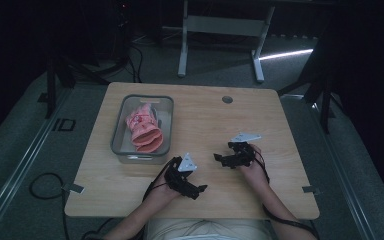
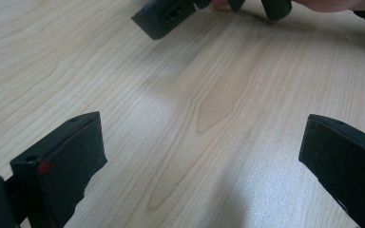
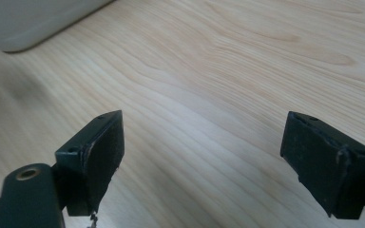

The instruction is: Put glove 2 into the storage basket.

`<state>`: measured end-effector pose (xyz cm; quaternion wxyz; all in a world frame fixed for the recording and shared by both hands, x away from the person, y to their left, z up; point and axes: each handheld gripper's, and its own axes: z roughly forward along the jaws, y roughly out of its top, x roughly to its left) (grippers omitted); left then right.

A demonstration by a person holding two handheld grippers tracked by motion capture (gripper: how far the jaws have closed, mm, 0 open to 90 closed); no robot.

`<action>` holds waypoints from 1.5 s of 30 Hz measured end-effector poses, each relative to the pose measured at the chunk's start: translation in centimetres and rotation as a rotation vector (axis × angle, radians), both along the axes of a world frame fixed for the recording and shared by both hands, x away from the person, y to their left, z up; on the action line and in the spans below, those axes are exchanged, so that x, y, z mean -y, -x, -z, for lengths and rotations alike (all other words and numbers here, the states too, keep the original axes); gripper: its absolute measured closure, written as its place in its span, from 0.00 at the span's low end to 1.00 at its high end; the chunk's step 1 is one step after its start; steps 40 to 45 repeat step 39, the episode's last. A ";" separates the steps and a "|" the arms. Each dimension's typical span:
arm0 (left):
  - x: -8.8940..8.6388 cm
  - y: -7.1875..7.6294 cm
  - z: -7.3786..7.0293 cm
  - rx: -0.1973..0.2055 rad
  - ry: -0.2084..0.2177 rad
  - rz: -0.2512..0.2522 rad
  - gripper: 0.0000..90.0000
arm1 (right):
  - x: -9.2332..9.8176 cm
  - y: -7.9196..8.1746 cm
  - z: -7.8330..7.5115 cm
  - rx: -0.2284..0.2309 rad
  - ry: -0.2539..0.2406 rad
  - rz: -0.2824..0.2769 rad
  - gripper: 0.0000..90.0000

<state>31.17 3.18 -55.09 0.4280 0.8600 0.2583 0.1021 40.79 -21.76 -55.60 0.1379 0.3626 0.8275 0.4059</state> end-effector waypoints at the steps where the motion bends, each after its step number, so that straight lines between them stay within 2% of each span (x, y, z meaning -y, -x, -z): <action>1: 0.0 0.0 0.1 0.001 -0.002 0.002 0.01 | 0.2 0.0 0.1 0.004 0.003 0.011 0.16; 5: 0.2 0.1 0.5 0.003 -0.001 0.011 0.01 | 0.6 0.0 0.3 0.018 0.024 0.033 0.16; 9: 0.2 0.1 0.8 0.010 -0.019 0.023 0.01 | 1.0 0.1 0.4 0.025 0.024 0.056 0.16; 13: 0.3 0.2 1.0 0.009 -0.013 0.018 0.01 | 1.3 0.0 0.5 0.037 0.030 0.074 0.16; 14: 0.2 0.2 1.0 0.013 -0.008 0.015 0.01 | 1.3 0.1 0.5 0.051 0.049 0.091 0.16; 24: -0.2 0.2 1.1 0.010 0.019 -0.001 0.01 | 1.9 -0.1 0.7 0.071 0.027 0.160 0.16; 32: -0.3 0.2 1.5 0.016 -0.002 -0.002 0.01 | 2.1 -0.1 0.7 0.072 0.017 0.180 0.16; 45: -0.3 0.2 1.4 0.018 0.009 -0.002 0.01 | 2.1 -0.1 0.7 0.075 0.016 0.180 0.16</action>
